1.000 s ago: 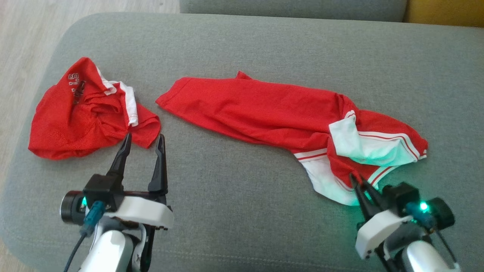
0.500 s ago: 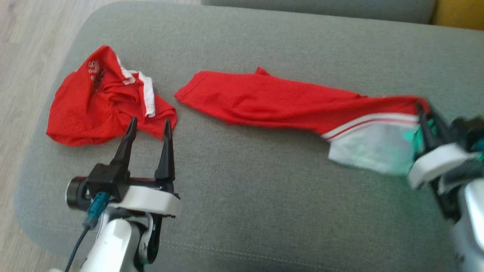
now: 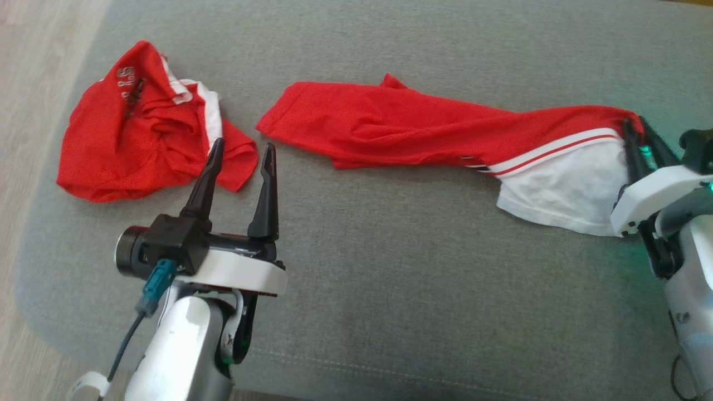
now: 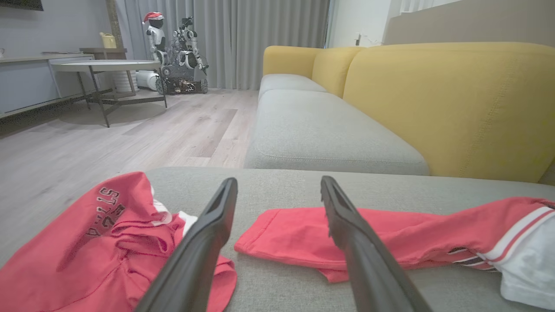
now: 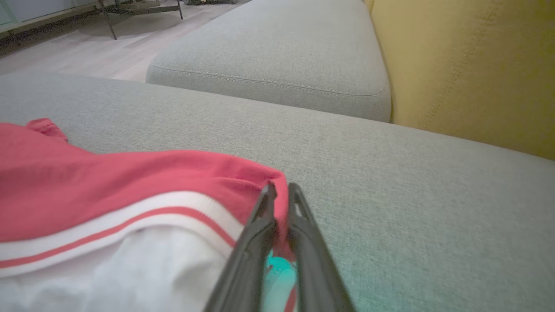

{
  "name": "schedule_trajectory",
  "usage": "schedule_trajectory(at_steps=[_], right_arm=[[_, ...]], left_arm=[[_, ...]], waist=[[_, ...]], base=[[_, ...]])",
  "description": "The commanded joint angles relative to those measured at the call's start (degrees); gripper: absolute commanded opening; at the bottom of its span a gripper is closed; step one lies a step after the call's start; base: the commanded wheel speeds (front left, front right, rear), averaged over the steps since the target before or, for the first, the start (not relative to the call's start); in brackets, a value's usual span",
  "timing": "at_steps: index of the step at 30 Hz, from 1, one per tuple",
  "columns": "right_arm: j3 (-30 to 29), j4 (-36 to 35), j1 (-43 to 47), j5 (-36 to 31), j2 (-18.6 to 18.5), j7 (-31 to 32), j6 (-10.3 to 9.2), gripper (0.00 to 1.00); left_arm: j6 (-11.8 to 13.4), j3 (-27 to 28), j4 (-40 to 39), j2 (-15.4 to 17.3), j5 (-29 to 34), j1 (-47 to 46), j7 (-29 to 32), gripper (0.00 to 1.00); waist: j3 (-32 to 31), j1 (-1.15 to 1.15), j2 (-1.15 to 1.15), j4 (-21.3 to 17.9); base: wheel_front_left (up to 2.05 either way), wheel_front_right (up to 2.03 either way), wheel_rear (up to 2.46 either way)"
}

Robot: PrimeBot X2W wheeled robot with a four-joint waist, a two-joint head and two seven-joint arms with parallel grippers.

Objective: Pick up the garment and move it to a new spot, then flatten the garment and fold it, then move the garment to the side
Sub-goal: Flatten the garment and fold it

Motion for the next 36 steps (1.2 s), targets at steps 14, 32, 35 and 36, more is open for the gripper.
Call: schedule_trajectory(at_steps=[14, 32, 35, 36], right_arm=[[-1.38, -16.9, 8.44, -0.04, 3.78, -8.72, -0.04, 1.0], [-4.26, -46.16, 32.58, -5.74, 14.01, 0.59, -0.04, 1.0], [-4.25, -46.84, 33.35, -5.69, 14.37, 0.93, -0.04, 1.0], [-4.27, -47.08, 33.61, -5.7, 14.5, 1.05, -0.04, 1.0]], left_arm=[[-0.42, 6.13, -1.09, 1.37, 1.9, 1.68, -0.33, 1.0], [0.14, 8.35, 1.12, 3.82, 1.43, 8.33, -0.26, 1.0], [0.17, 8.48, 1.23, 4.14, 1.24, 8.85, -0.15, 1.0], [0.2, 8.51, 1.26, 4.25, 1.17, 9.03, -0.11, 1.0]], waist=[[-3.68, 0.0, 0.0, -7.78], [-9.09, 0.0, 0.0, -13.04], [-9.32, 0.0, 0.0, -13.2], [-9.43, 0.0, 0.0, -13.26]], base=[[0.0, 0.0, 0.0], [0.0, 0.0, 0.0], [0.0, 0.0, 0.0], [0.0, 0.0, 0.0]])
